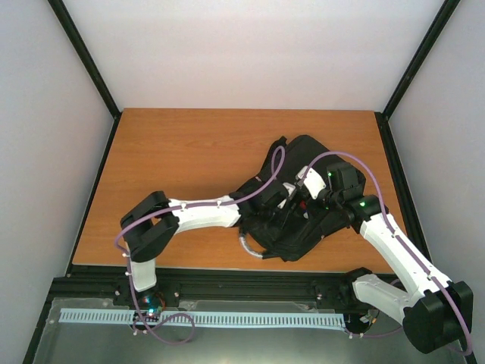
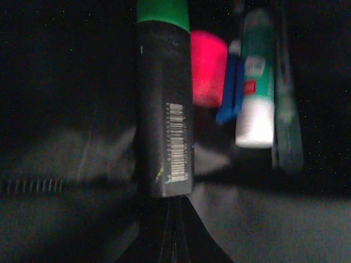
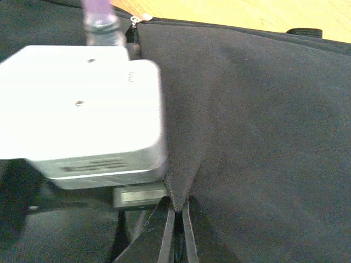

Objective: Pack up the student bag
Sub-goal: Place the stationery in the student bag.

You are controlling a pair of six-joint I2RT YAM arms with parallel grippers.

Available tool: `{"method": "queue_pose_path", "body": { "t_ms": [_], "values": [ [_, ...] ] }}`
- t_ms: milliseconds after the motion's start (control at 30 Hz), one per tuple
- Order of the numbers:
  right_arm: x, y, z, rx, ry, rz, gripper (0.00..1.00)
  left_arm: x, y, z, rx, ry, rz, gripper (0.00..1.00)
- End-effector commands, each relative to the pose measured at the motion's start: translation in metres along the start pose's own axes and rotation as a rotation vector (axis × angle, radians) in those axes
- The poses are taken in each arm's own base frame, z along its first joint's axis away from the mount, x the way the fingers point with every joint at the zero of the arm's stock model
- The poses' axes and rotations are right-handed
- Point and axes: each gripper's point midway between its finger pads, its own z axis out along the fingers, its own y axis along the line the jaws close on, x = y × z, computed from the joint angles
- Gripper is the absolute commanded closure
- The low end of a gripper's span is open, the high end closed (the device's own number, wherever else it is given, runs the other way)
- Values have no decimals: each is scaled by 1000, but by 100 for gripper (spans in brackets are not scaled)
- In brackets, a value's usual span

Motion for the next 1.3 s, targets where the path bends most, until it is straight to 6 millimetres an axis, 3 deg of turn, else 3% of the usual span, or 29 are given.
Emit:
{"method": "queue_pose_path", "body": {
  "t_ms": [0,267,467,767,1033,1267],
  "values": [
    [-23,2,-5,-13,-97,-37,97,-45,-7,6,-41,-118,24,99],
    [-20,-2,-3,-7,-86,-29,97,-72,1,18,-49,-237,-62,99],
    [-18,-2,-2,-10,-81,-24,97,-67,-5,35,20,-232,-92,99],
    [-16,-4,-1,-10,-73,-18,97,-66,-9,30,93,-291,-157,99],
    [-15,-4,0,-16,-70,-14,96,-54,-5,-1,88,-283,-128,95],
    [-13,-2,1,-25,-66,-18,94,-16,16,-42,37,-234,-109,87]
  ]
}}
